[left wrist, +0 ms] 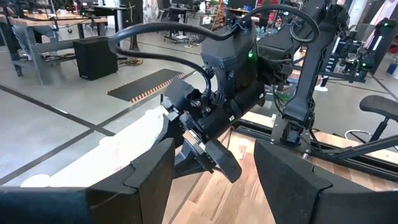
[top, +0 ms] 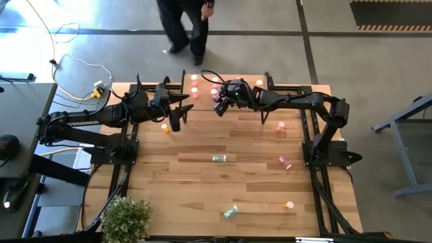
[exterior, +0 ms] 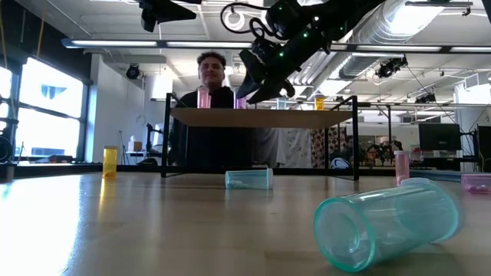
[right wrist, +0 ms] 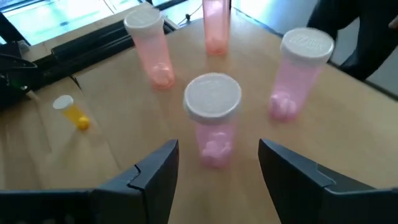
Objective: Pick and place medicine bottles onto shelf by color
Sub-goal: Put the top blue pill bottle on the shelf aligned with the blue pill bottle on the shelf
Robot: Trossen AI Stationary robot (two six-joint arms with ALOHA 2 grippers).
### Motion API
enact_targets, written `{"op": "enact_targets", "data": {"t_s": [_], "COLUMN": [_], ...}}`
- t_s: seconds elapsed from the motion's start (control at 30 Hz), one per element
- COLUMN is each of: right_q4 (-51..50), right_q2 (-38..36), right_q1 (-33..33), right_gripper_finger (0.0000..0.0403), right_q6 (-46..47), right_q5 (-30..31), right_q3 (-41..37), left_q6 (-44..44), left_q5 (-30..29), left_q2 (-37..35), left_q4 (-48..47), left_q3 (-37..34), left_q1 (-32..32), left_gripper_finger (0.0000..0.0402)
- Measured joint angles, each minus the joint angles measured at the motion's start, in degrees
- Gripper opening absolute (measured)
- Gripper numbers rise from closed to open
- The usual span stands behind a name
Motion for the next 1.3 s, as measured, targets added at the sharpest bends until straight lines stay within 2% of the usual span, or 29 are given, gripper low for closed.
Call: {"op": "enact_targets", "data": {"t_s": [0.17, 0.4, 0.67, 0.8, 1.03, 1.3], "right_q4": [-0.47, -3.11, -10.27, -13.51, -21.71, -27.27], "right_q2": [-0.03, -1.68, -6.26, -9.41, -15.73, -19.88], "right_q1": [0.25, 2.07, 5.15, 7.55, 11.38, 14.1], "right_gripper_finger": [0.0211, 0.0211, 0.0211, 0.0211, 0.0211, 0.0211], "right_q6": [1.28, 2.2, 5.86, 7.32, 13.06, 13.84], "right_q5": [-2.45, -2.78, -1.41, -1.37, -2.28, -2.35], "right_q3": [0.0, 0.0, 0.0, 0.0, 0.0, 0.0], "left_q6": [0.0, 0.0, -1.34, -2.03, -4.03, -6.56], "left_q5": [0.0, -0.01, 0.39, 2.81, 5.29, 5.08], "left_q2": [0.0, 0.0, 0.0, 0.21, 4.26, 11.9], "left_q4": [-0.02, -1.6, -4.29, -6.14, -7.69, -7.6], "left_q3": [0.0, 0.0, 0.0, 0.0, -0.04, -0.02], "left_q1": [0.0, 0.0, -1.18, -2.64, -6.06, -11.03], "left_gripper_finger": [0.0211, 0.0211, 0.0211, 0.0211, 0.0211, 0.0211]}}
